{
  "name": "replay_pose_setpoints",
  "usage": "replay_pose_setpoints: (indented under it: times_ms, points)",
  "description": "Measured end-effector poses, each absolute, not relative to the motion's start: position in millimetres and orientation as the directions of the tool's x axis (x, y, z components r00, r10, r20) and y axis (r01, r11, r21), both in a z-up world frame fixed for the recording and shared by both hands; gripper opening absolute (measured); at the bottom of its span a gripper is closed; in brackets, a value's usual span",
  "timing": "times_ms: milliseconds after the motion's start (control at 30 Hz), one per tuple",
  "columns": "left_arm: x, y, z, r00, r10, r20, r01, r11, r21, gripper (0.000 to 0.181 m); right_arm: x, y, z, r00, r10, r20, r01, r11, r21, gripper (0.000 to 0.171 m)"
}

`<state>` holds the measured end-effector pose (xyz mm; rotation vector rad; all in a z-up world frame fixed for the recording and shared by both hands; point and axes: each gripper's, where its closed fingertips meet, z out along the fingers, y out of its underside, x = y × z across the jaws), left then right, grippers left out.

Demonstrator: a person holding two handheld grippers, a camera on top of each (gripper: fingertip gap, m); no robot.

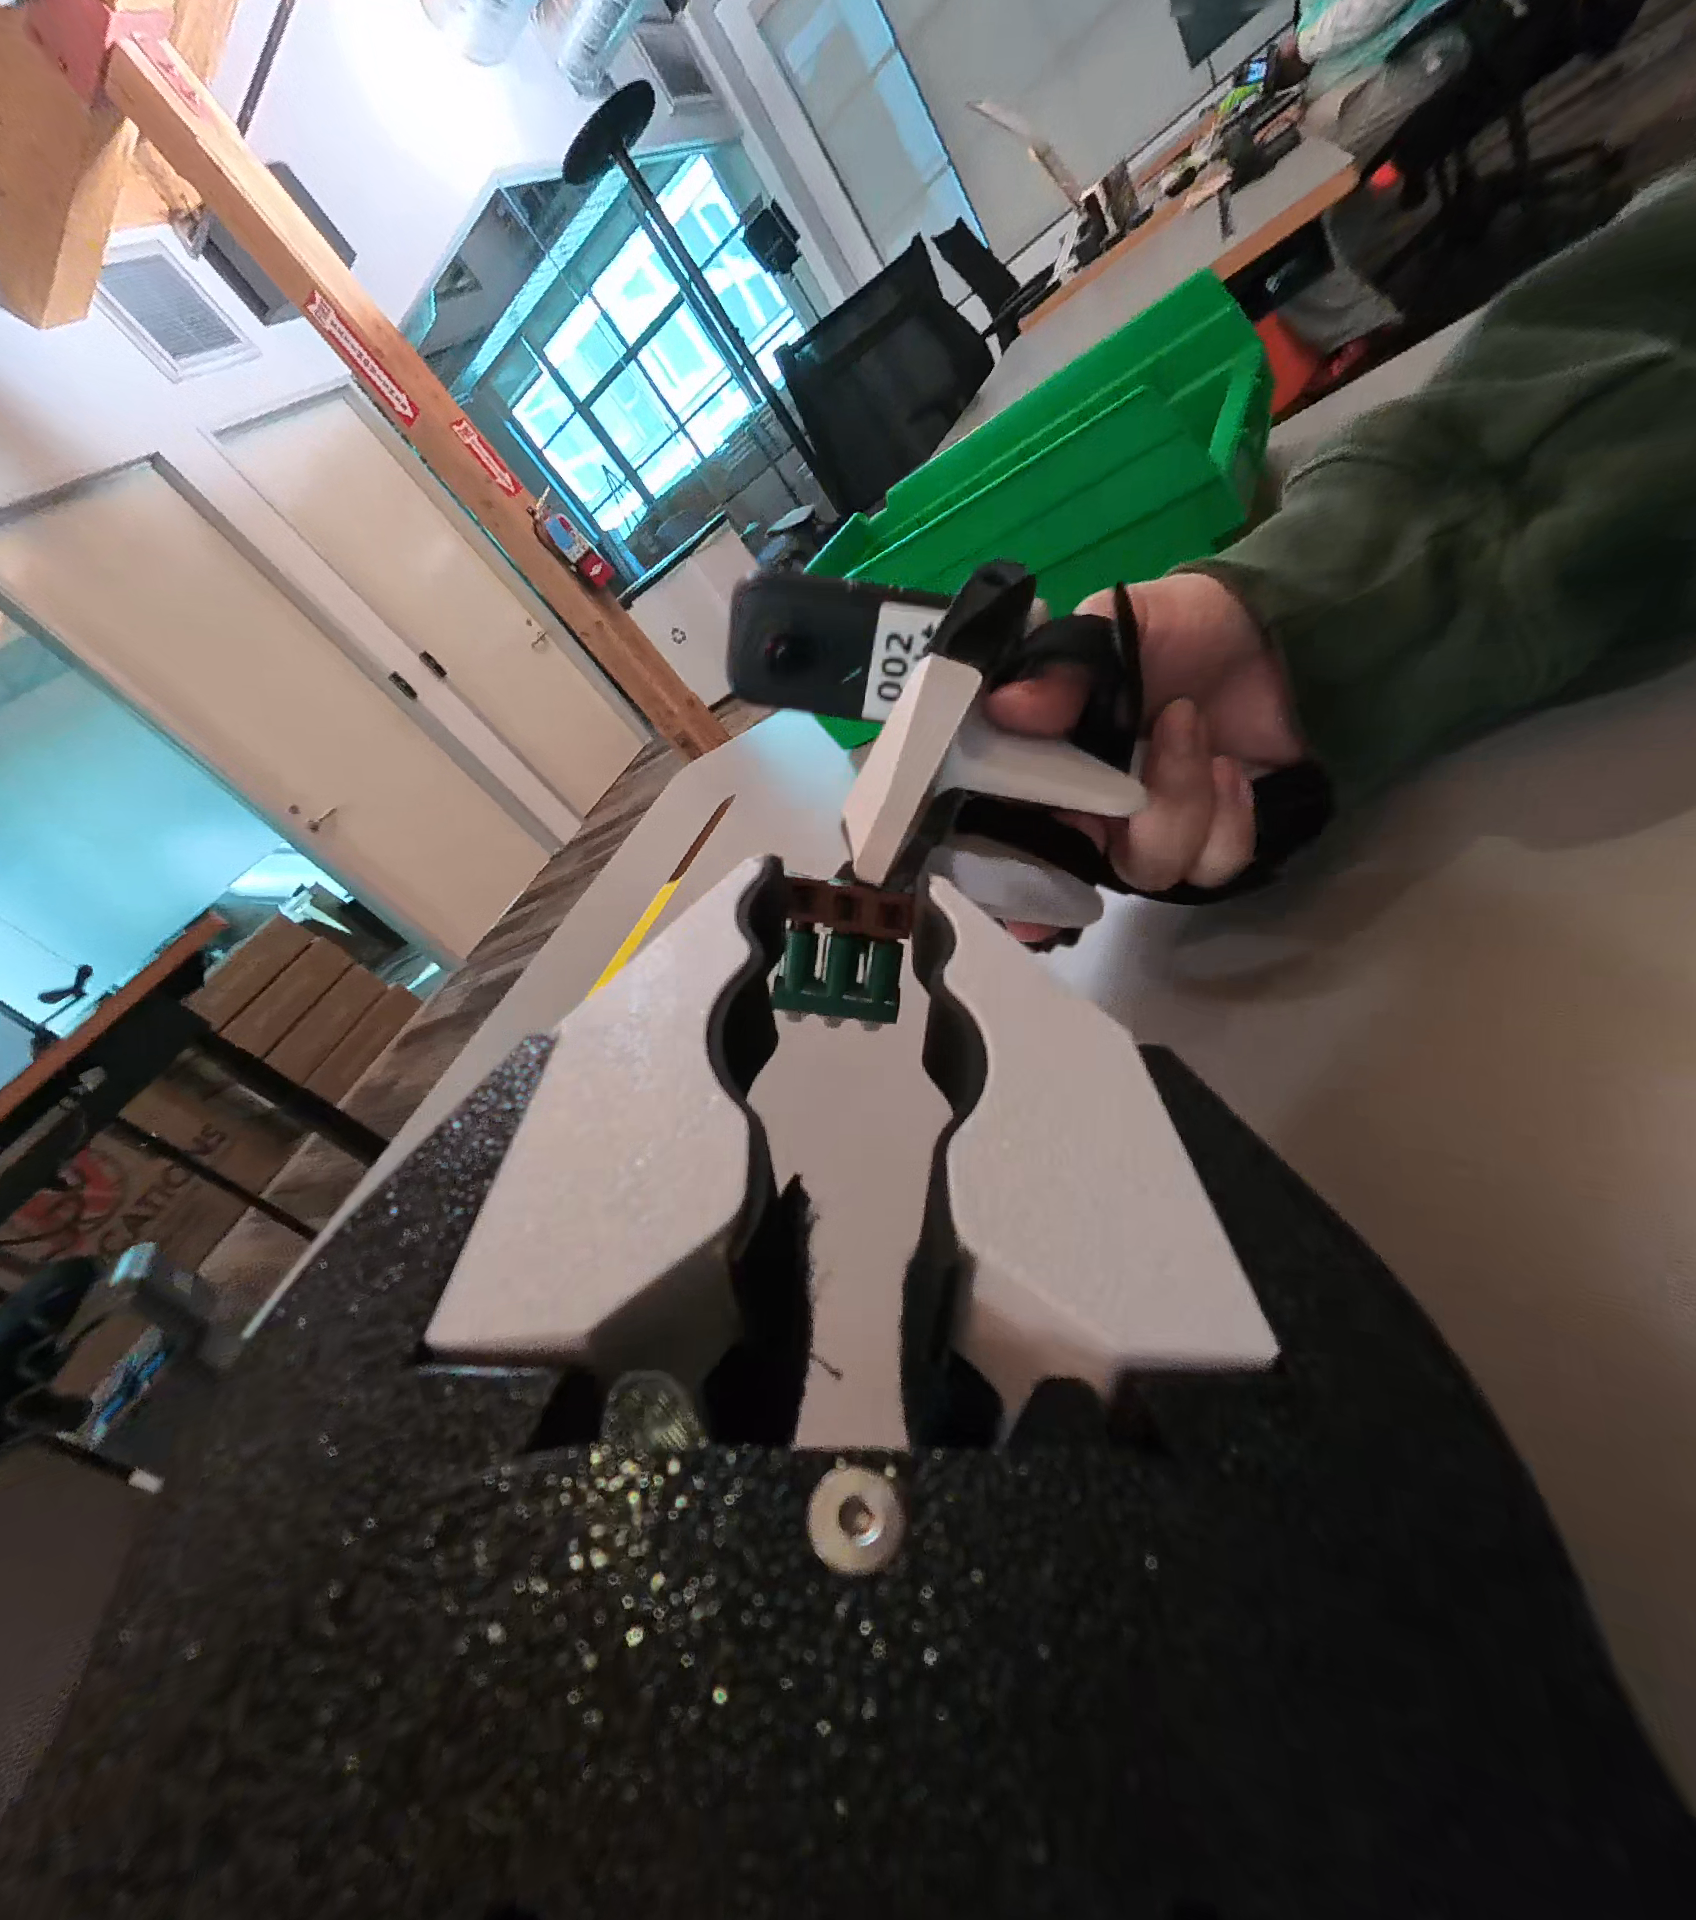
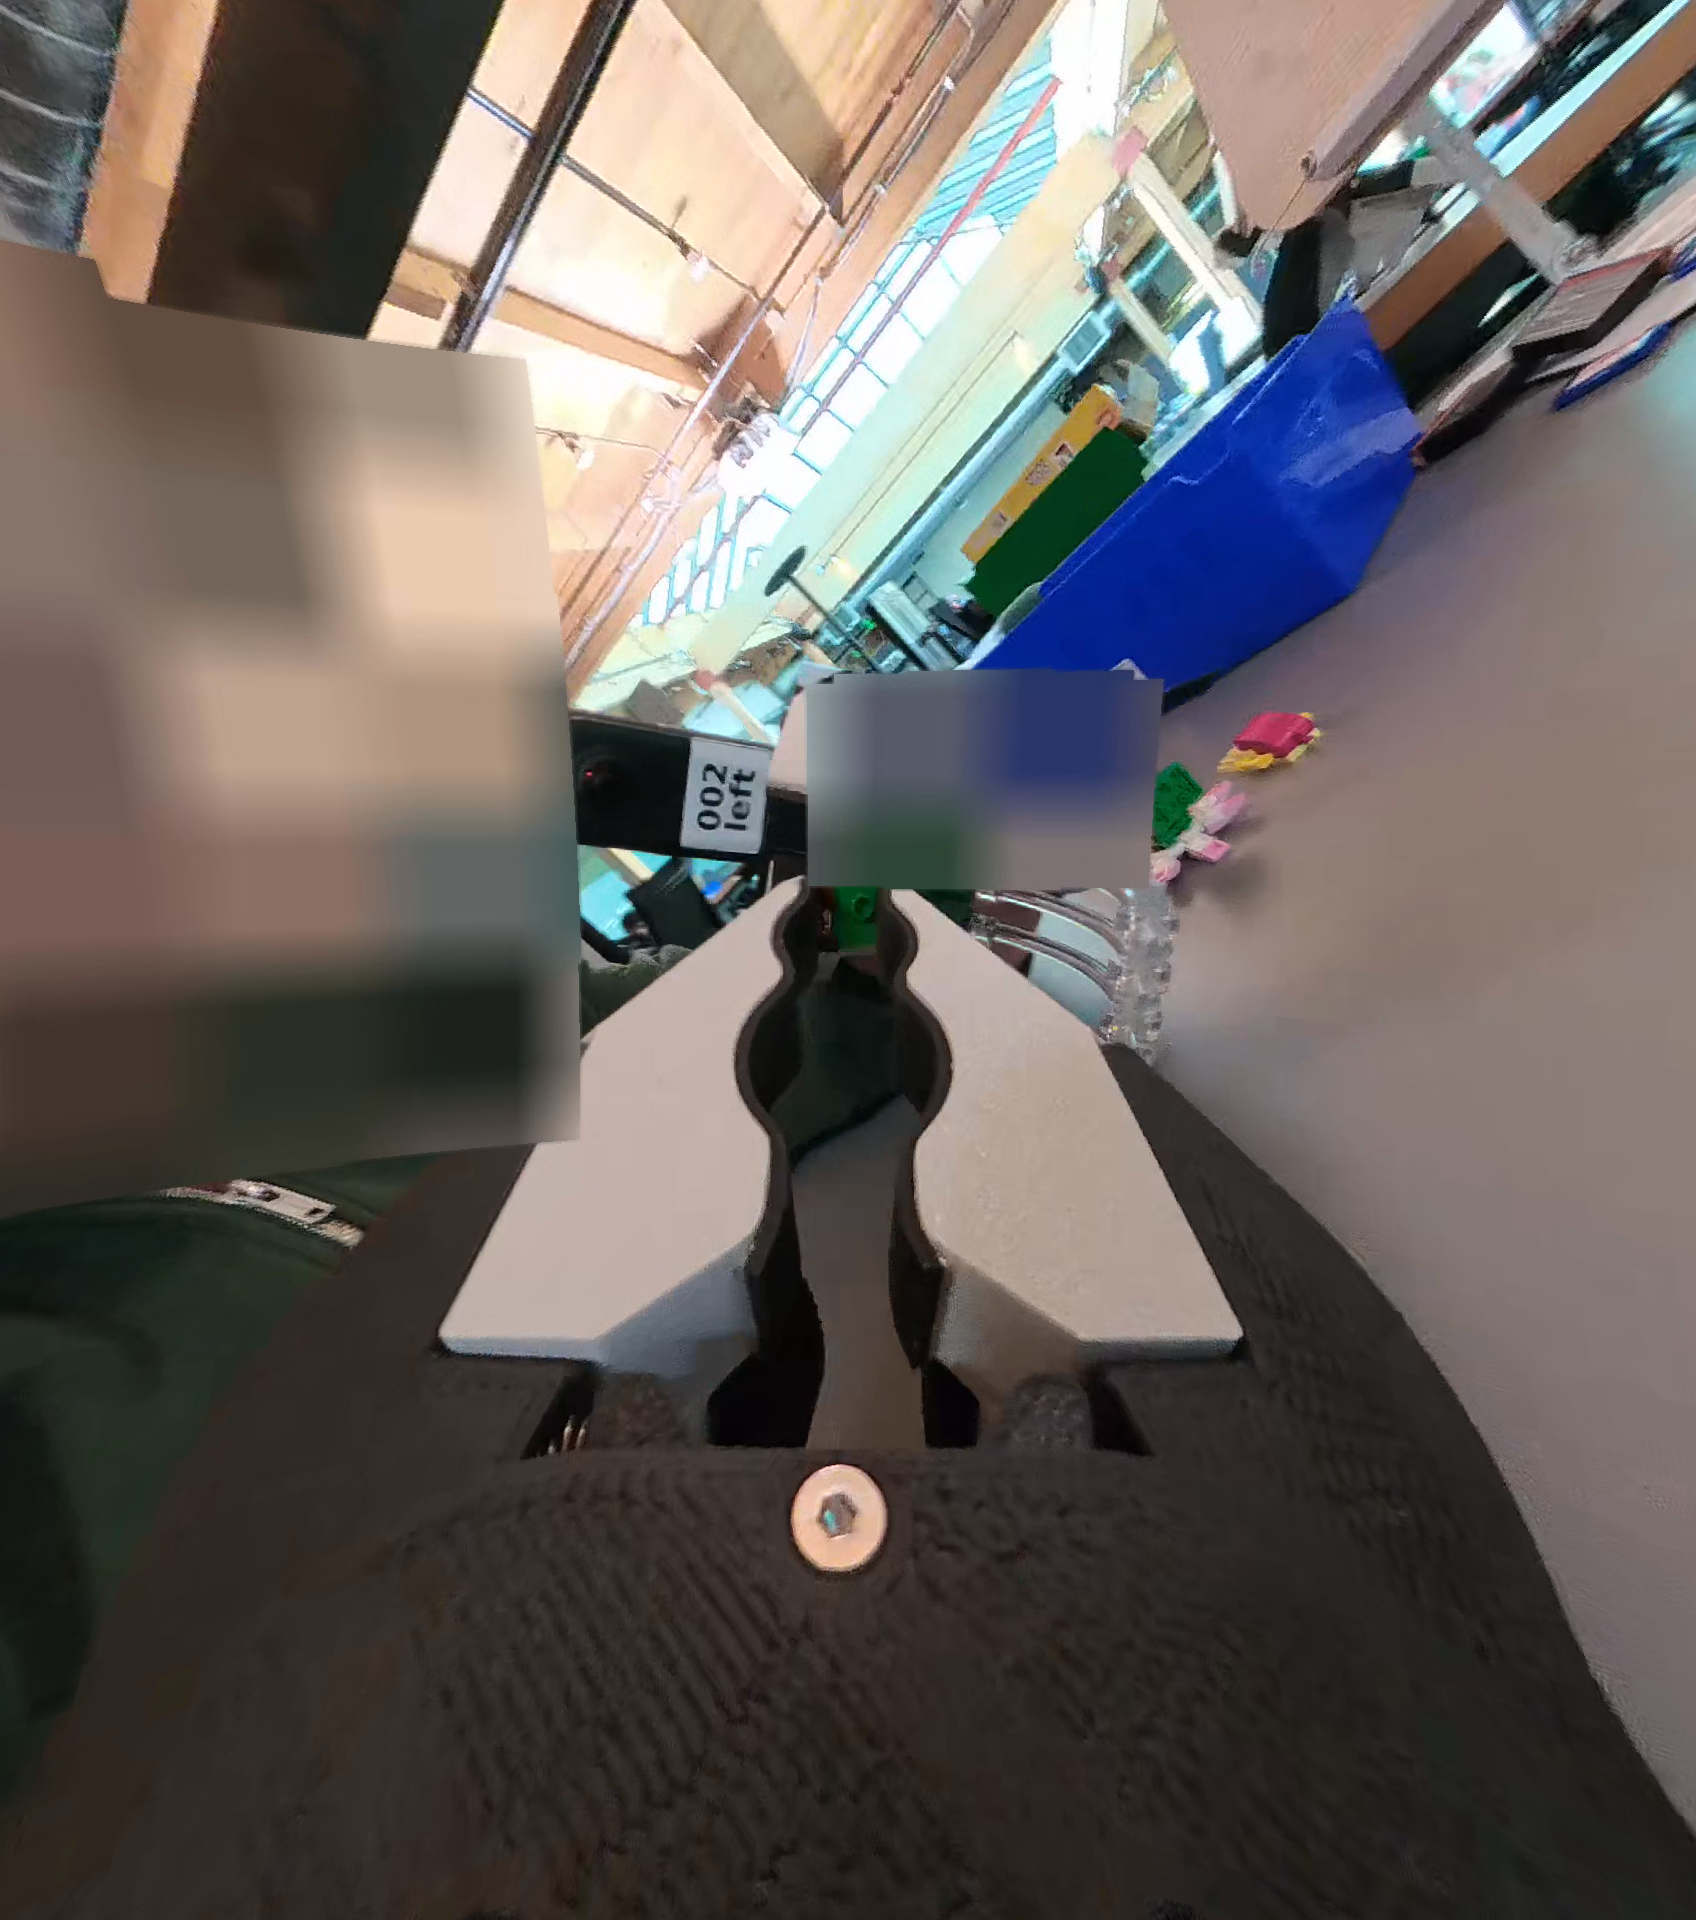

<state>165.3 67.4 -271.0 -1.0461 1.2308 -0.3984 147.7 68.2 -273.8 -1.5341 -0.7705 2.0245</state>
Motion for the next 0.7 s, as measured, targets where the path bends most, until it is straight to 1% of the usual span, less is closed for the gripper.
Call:
replay_pose_setpoints:
  times_ms: [33,133,200,233,333,433,500,667,700]
  points:
    - [164.0,70.5,-272.7,0.345,-0.746,-0.57,-0.292,0.492,-0.82,0.021,147.0,71.7,-276.3,-0.198,0.721,-0.664,-0.047,-0.683,-0.729,0.008]
    - [161.9,81.2,-282.0,0.364,-0.714,-0.598,-0.393,0.465,-0.794,0.022,147.6,81.7,-285.0,-0.007,0.85,-0.527,-0.014,-0.527,-0.85,0.007]
    - [161.1,86.2,-287.7,0.365,-0.703,-0.61,-0.439,0.448,-0.779,0.022,148.1,85.7,-289.8,0.077,0.895,-0.44,0.027,-0.443,-0.896,0.007]
    - [161.0,87.0,-289.6,0.361,-0.704,-0.612,-0.451,0.442,-0.775,0.022,148.5,85.0,-290.6,0.083,0.906,-0.414,0.042,-0.418,-0.907,0.007]
    - [162.3,77.0,-284.7,0.316,-0.757,-0.572,-0.39,0.446,-0.806,0.022,149.6,73.1,-285.7,-0.03,0.896,-0.443,0.046,-0.441,-0.896,0.007]
    - [162.1,58.3,-278.8,0.222,-0.862,-0.457,-0.259,0.399,-0.879,0.022,148.5,53.9,-281.7,-0.177,0.868,-0.464,0.069,-0.46,-0.885,0.007]
    - [161.8,46.3,-277.1,0.147,-0.911,-0.385,-0.199,0.354,-0.914,0.021,147.9,43.2,-281.7,-0.236,0.857,-0.457,0.093,-0.449,-0.889,0.006]
    - [161.5,31.4,-278.3,0.02,-0.979,-0.204,-0.116,0.2,-0.973,0.02,150.3,31.9,-285.8,-0.261,0.886,-0.384,0.152,-0.355,-0.922,0.006]
    - [161.7,29.2,-279.5,-0.002,-0.984,-0.176,-0.115,0.175,-0.978,0.015,151.7,30.6,-288.2,-0.258,0.896,-0.36,0.173,-0.324,-0.93,0.005]
